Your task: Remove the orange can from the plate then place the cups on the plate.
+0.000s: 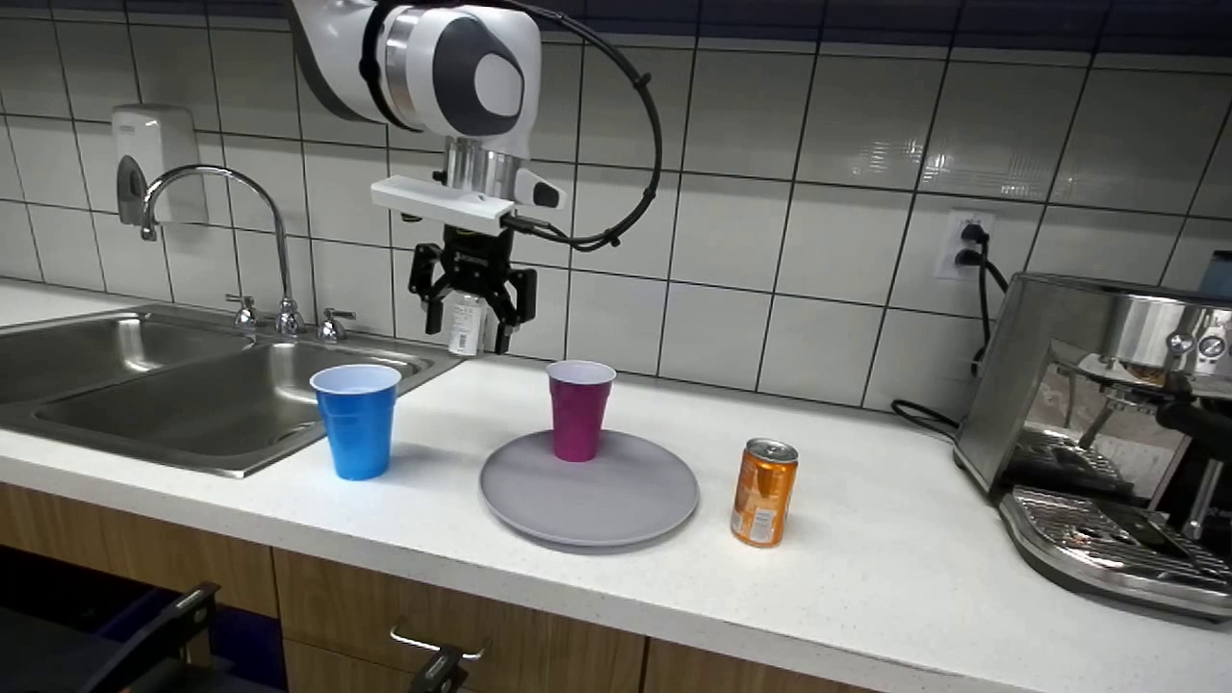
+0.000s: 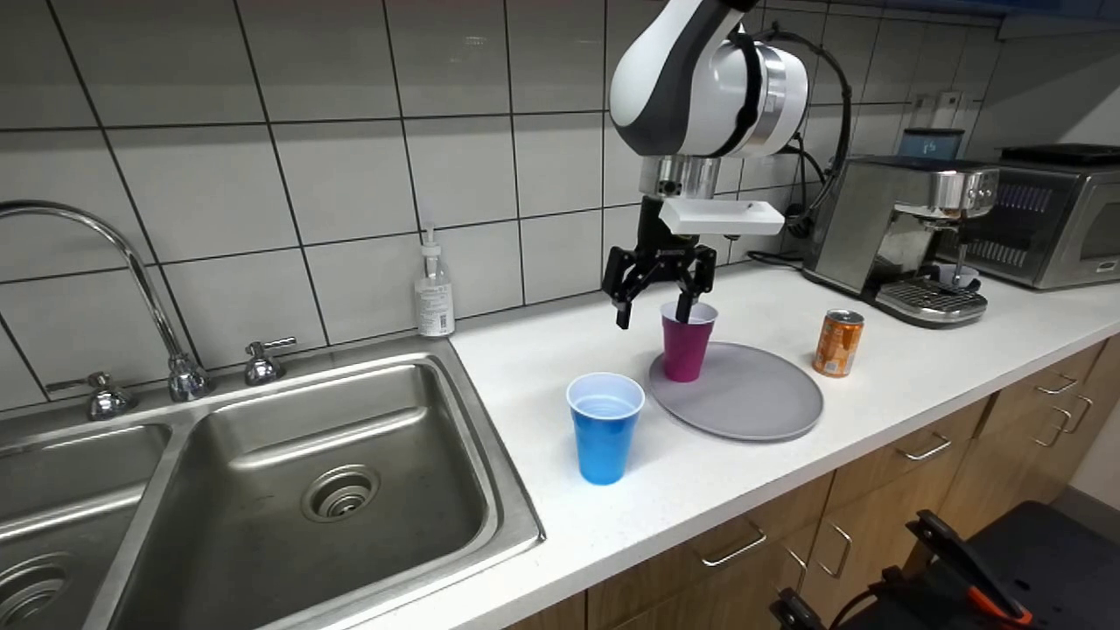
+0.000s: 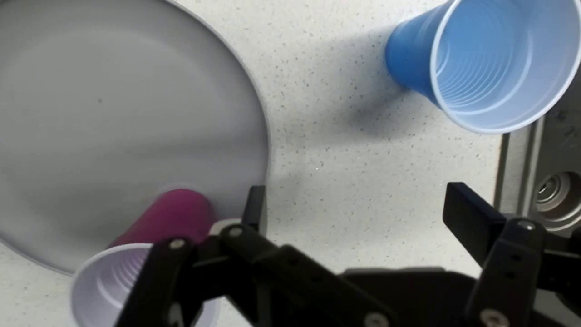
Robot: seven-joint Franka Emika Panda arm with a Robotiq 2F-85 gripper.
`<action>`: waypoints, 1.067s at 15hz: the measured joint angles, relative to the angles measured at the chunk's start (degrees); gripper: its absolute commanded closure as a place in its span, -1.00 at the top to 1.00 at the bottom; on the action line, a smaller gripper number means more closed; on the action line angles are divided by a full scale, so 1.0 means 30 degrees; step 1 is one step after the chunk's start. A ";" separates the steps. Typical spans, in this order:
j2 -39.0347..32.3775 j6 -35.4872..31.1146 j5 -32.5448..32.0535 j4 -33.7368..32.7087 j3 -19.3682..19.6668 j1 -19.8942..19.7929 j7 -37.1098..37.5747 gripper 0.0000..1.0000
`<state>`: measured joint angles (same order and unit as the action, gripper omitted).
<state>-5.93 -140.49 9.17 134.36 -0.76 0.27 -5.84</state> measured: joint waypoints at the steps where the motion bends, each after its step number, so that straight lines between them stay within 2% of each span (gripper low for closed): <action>1: 0.0003 0.0001 0.0161 0.0102 -0.0170 0.0116 -0.0339 1.00; 9: 0.0013 0.0020 0.1578 0.0937 -0.1105 0.0592 -0.3183 1.00; 16: 0.0014 0.0019 0.1590 0.1519 -0.1146 0.0639 -0.4122 1.00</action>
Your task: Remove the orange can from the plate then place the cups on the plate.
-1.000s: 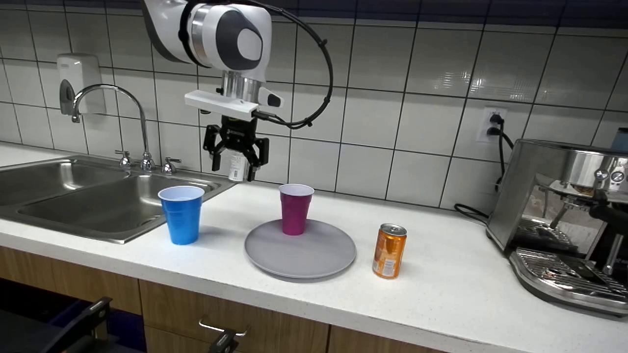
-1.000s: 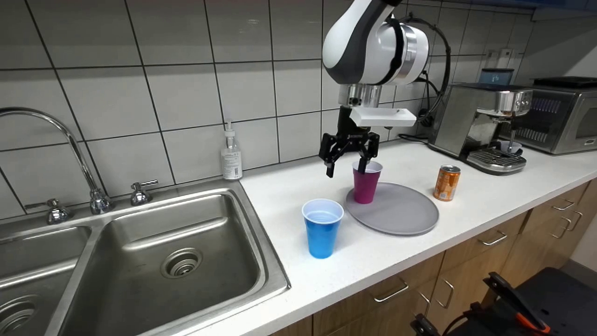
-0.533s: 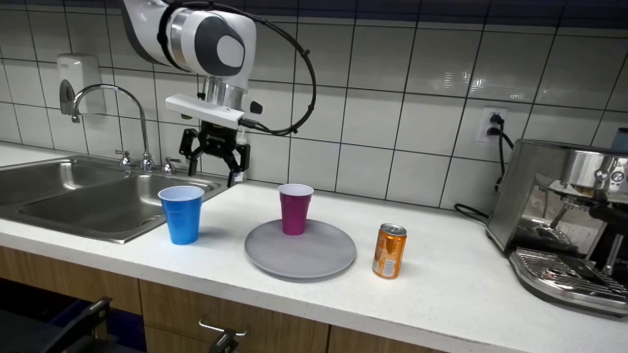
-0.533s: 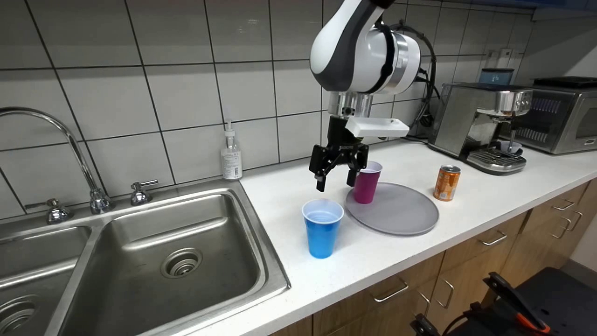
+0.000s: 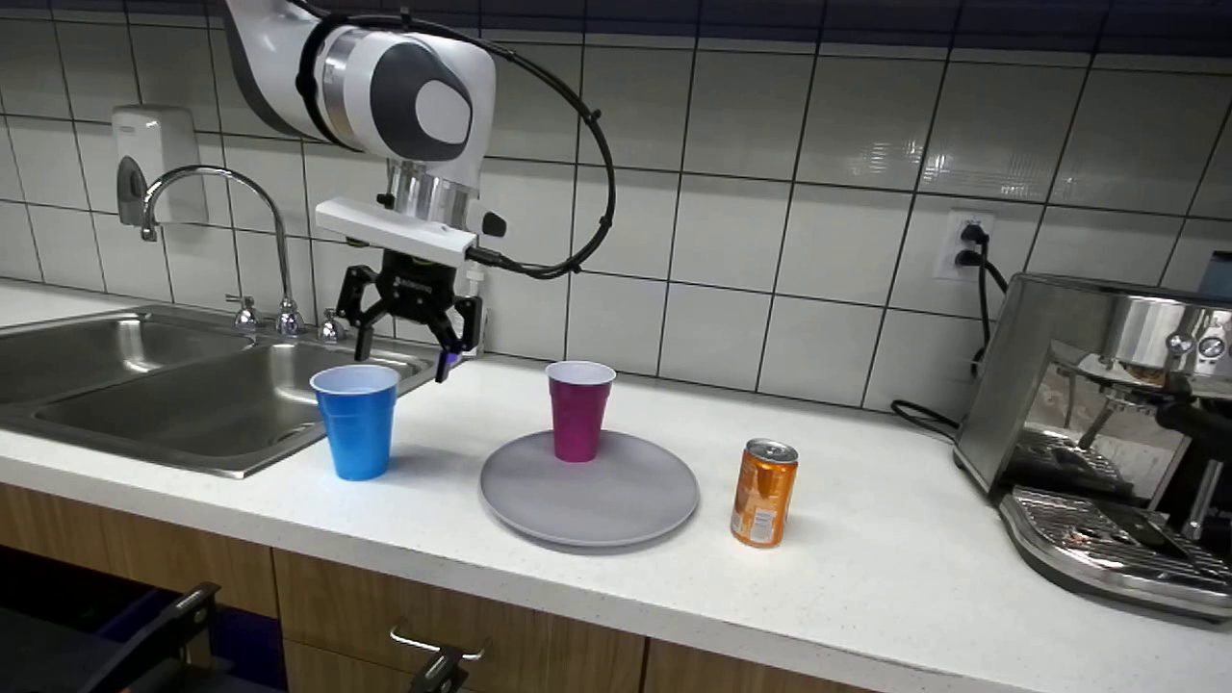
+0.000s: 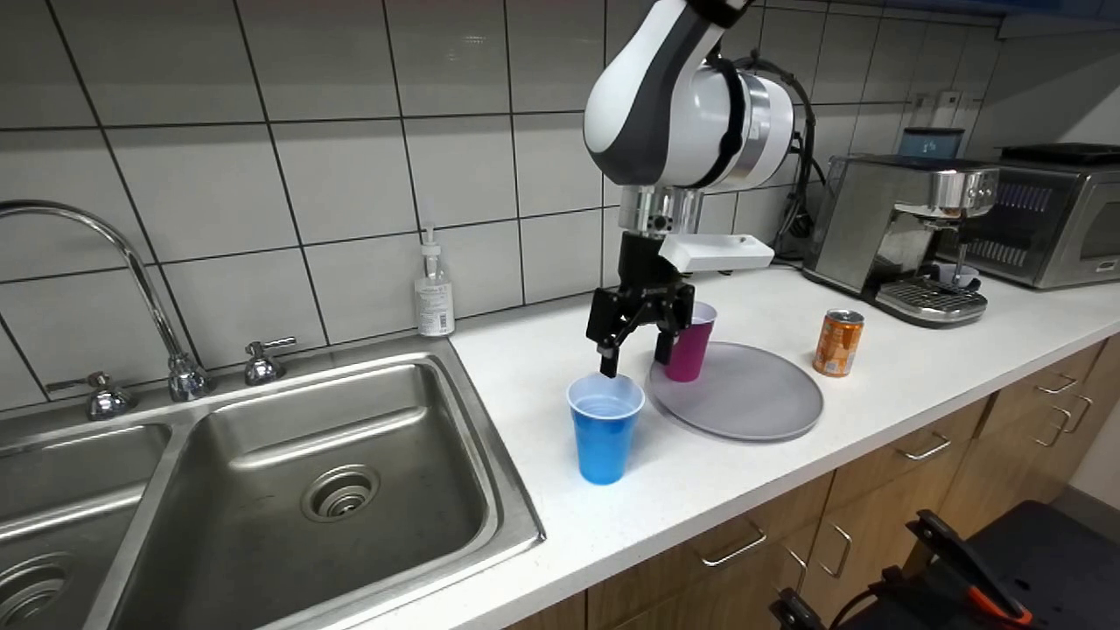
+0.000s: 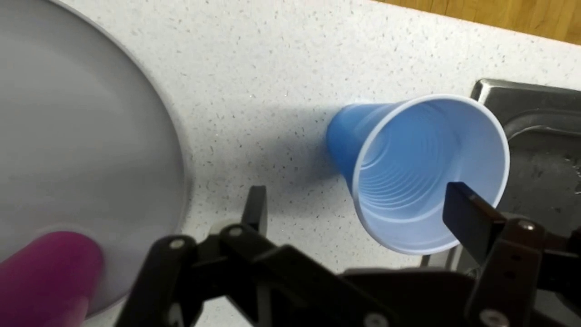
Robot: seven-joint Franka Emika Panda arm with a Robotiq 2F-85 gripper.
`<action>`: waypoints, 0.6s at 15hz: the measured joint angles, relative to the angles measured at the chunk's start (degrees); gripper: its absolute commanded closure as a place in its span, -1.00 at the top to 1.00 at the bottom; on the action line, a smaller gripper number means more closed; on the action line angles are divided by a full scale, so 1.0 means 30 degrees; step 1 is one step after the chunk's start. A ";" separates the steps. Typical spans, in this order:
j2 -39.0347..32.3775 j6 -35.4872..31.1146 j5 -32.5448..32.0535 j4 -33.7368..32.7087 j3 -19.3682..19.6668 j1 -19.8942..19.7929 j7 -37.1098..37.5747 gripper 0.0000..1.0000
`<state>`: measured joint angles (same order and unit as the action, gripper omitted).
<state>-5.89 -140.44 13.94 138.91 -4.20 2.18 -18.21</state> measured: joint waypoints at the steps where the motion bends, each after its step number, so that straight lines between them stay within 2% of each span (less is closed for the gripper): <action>1: 0.0000 0.0000 -0.0001 0.0082 -0.0007 0.0002 -0.0131 1.00; 9: -0.0040 -0.0044 -0.0425 0.0481 -0.0089 0.0321 -0.0230 1.00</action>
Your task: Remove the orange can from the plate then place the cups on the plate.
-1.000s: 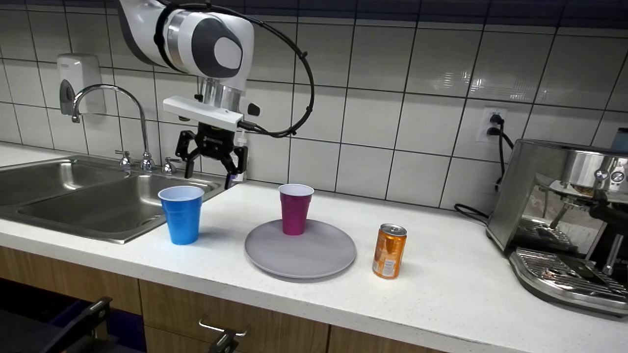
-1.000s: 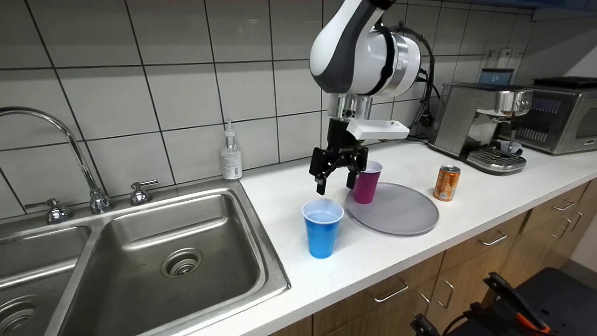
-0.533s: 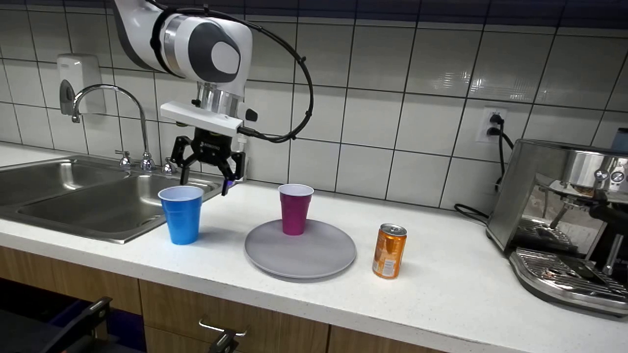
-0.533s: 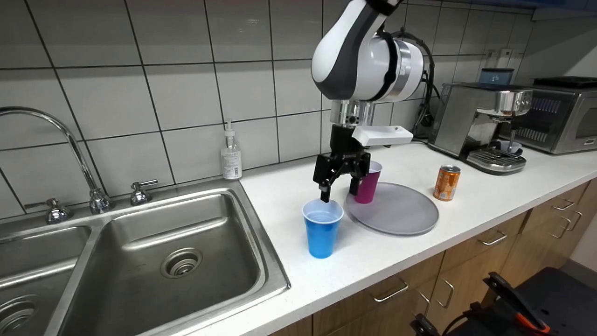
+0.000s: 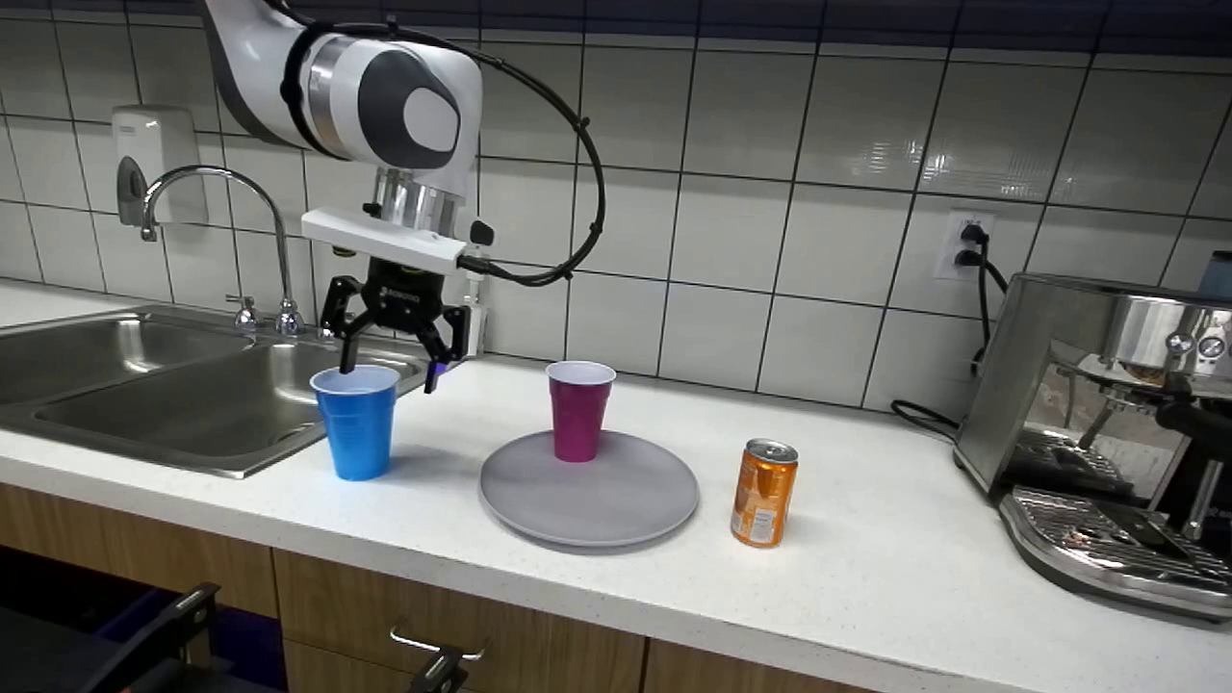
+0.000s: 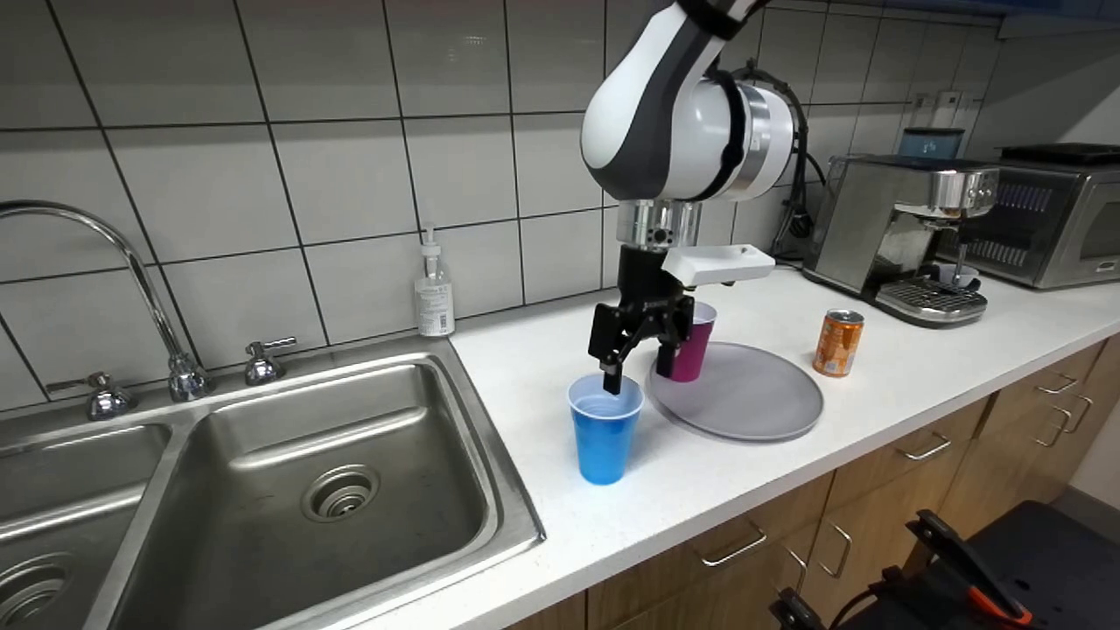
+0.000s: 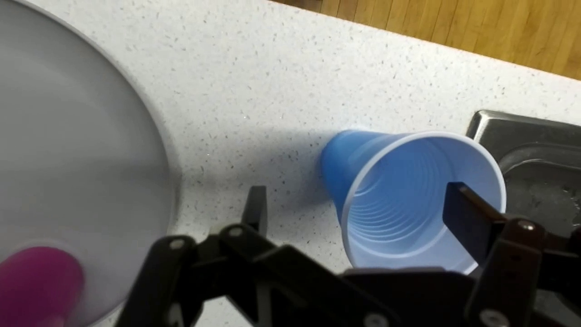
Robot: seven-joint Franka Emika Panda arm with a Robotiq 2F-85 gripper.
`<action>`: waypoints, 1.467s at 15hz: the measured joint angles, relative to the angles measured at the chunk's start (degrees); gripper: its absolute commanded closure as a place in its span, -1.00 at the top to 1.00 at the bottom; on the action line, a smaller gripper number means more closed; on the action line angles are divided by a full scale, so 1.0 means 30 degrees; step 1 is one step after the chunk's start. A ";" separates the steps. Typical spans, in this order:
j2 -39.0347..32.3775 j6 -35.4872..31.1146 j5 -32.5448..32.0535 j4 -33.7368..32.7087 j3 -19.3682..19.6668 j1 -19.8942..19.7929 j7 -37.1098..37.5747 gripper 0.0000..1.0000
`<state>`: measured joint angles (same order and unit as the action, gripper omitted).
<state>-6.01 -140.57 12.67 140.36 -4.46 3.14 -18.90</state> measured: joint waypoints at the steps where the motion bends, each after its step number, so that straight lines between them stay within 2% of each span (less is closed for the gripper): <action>1: -0.0014 -0.0059 -0.0260 0.0020 -0.0011 0.0062 0.0033 1.00; 8: -0.0258 -0.0831 -0.1846 0.0104 -0.0023 0.0349 0.0568 1.00; 14: -0.0962 -0.2072 -0.3001 0.0106 -0.0023 0.0454 0.1952 1.00; 15: -0.1103 -0.2225 -0.3156 0.0106 -0.0023 0.0454 0.2161 0.50; 16: -0.1223 -0.2362 -0.3283 0.0106 -0.0023 0.0455 0.2341 0.47; 22: -0.1580 -0.2803 -0.3427 0.0105 -0.0023 0.0456 0.2428 -0.47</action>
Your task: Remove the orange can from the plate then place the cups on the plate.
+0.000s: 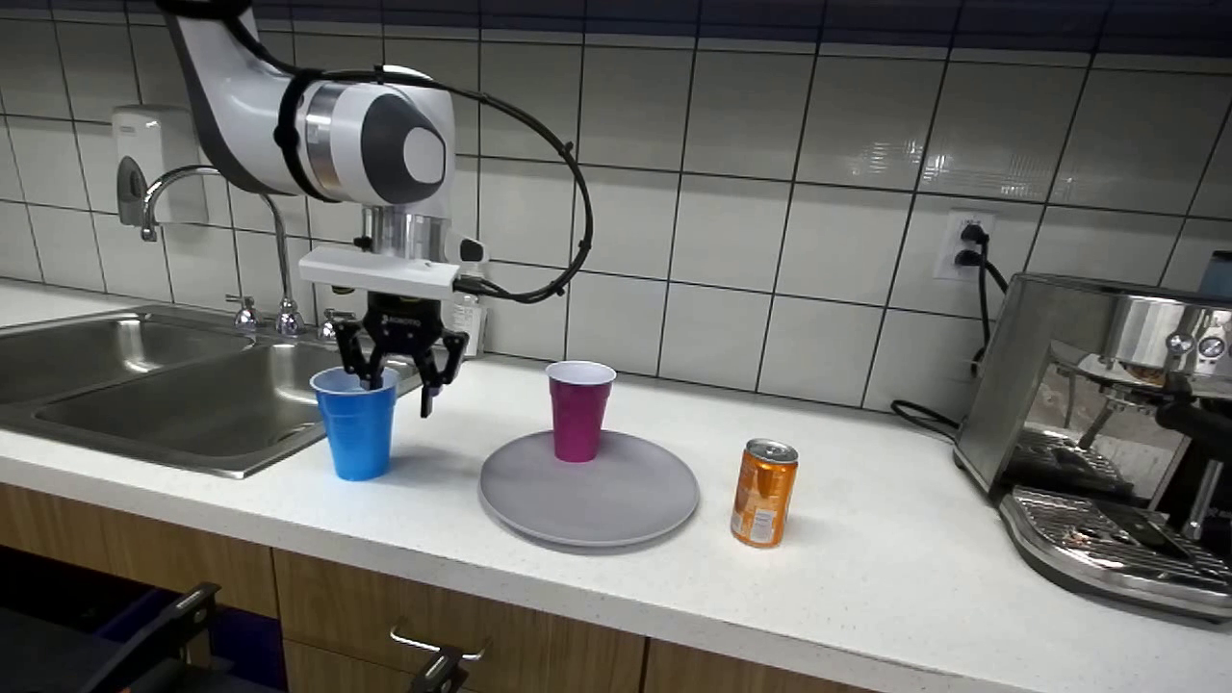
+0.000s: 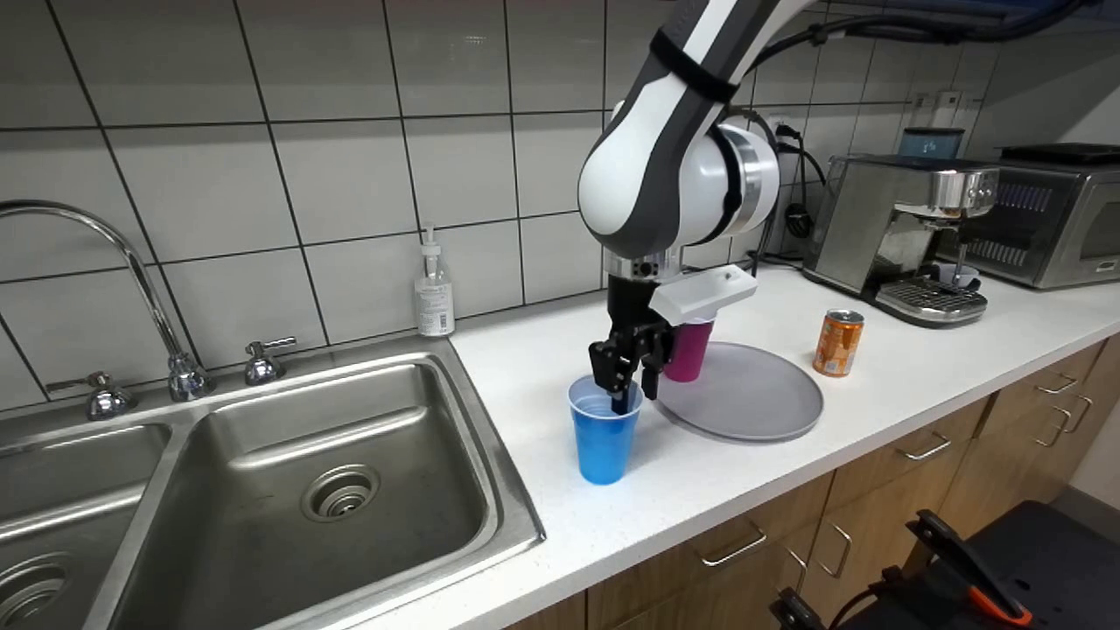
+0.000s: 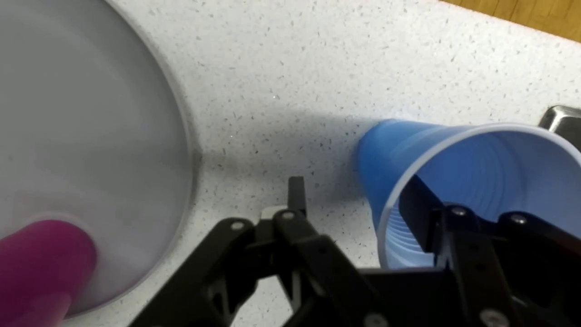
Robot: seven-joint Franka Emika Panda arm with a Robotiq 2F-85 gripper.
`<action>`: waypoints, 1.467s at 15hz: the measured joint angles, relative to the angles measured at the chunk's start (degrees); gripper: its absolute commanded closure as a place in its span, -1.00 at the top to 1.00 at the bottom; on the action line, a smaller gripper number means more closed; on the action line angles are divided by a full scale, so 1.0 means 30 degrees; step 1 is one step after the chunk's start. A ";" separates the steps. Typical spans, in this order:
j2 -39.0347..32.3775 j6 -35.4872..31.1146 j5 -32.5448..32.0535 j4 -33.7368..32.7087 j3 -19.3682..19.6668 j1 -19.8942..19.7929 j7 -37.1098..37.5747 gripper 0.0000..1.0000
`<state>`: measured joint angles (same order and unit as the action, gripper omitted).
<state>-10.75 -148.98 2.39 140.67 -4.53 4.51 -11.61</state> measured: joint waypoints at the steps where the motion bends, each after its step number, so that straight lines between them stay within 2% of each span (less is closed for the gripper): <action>1: -0.0053 -0.0002 -0.0025 0.0000 0.0000 0.0000 0.0002 -0.64; 3: -0.0144 -0.0003 -0.0046 0.0000 0.0000 0.0000 0.0003 -0.94; 4: -0.0189 -0.0004 -0.0049 0.0000 0.0000 0.0000 0.0004 -0.99; 13: -0.0055 -0.0006 0.0186 -0.0015 -0.0072 0.0033 -0.0061 -0.98; 22: 0.1716 0.0180 0.2620 0.0114 -0.0001 -0.0705 -0.1654 -0.98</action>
<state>-5.60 -148.44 10.25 141.01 -4.54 2.40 -16.57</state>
